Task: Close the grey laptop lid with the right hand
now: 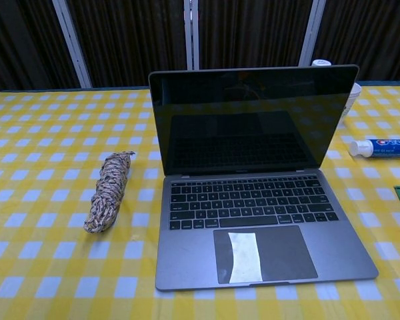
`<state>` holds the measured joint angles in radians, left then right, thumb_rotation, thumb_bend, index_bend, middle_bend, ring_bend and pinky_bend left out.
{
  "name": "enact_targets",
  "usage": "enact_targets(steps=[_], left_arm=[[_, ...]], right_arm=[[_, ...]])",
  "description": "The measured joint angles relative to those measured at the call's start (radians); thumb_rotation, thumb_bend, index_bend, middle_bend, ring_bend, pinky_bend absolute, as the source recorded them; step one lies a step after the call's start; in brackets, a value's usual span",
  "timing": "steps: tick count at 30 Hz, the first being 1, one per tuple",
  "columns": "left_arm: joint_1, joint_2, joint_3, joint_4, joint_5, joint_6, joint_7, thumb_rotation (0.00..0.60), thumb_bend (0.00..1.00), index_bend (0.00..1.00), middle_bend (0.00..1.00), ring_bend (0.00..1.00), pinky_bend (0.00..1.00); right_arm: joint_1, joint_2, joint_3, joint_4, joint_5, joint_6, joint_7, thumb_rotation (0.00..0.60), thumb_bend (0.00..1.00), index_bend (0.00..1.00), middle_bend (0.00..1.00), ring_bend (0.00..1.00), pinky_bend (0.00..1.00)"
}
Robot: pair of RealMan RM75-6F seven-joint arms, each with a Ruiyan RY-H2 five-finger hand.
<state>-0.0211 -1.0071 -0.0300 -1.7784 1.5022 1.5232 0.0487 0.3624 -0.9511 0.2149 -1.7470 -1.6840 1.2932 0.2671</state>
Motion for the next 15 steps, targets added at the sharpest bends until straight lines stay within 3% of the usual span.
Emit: enact_targets(steps=[10,15], left_arm=[[-0.025,-0.017,-0.019,0.014,-0.068,-0.051,0.027,0.6,0.0,0.0,0.0,0.0,0.0],[-0.032,-0.022,-0.025,0.02,-0.093,-0.065,0.034,0.6,0.0,0.0,0.0,0.0,0.0]], right_arm=[[0.272,-0.014,0.072,-0.002,0.13,-0.369,0.084,0.6,1.0,0.15,0.1,0.01,0.03],[0.365,-0.042,0.082,0.002,0.216,-0.507,0.067,0.6,1.0,0.15,0.18,0.11,0.09]])
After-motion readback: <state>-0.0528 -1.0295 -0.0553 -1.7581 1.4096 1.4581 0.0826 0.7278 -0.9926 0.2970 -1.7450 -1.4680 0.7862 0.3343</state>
